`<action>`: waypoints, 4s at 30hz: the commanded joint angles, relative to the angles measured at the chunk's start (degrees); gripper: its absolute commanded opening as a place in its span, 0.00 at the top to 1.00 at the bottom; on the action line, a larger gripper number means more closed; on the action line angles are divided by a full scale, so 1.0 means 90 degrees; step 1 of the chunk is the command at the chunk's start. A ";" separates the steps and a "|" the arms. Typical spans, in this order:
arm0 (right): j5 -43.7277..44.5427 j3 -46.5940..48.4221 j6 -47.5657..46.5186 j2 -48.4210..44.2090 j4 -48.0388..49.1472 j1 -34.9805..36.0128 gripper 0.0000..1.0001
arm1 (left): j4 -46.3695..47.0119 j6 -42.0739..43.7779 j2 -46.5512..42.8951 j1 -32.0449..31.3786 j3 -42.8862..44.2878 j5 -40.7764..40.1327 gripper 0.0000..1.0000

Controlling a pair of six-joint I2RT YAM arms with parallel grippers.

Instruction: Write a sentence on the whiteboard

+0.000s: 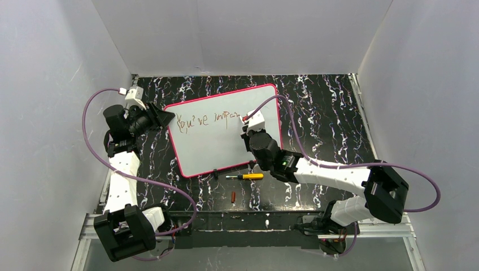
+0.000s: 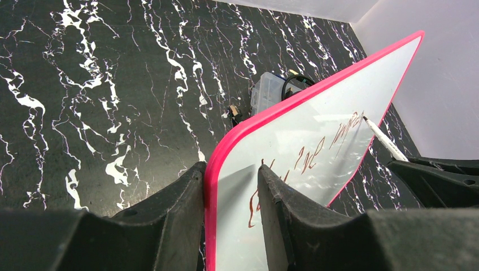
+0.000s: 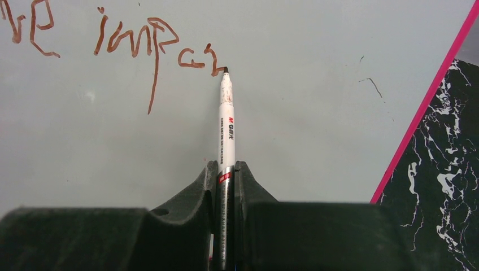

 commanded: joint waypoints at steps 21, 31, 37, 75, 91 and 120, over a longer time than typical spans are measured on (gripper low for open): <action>-0.0110 -0.0071 -0.0249 -0.0262 0.0777 -0.0094 0.99 | 0.0037 0.0026 -0.0182 -0.0040 -0.0007 0.0267 0.64; 0.0136 0.0012 -0.0176 -0.0127 0.0691 -0.0189 0.99 | 0.0037 0.0024 -0.0179 -0.0040 -0.0007 0.0267 0.64; 0.0275 -0.0052 -0.0083 -0.0230 0.0512 -0.0257 0.99 | 0.0037 0.0026 -0.0179 -0.0035 0.0002 0.0267 0.64; -0.0138 -0.0329 0.0168 -0.0353 0.0222 -0.0229 0.99 | 0.0037 0.0027 -0.0176 -0.0037 0.0012 0.0277 0.64; 0.0312 -0.0190 -0.0030 -0.0487 0.0073 -0.0145 0.99 | 0.0047 0.0016 -0.0201 -0.0040 -0.0008 0.0277 0.64; 0.0032 0.0150 -0.0514 -0.0270 0.0483 -0.0418 0.99 | 0.0056 0.0009 -0.0189 -0.0035 0.0002 0.0297 0.64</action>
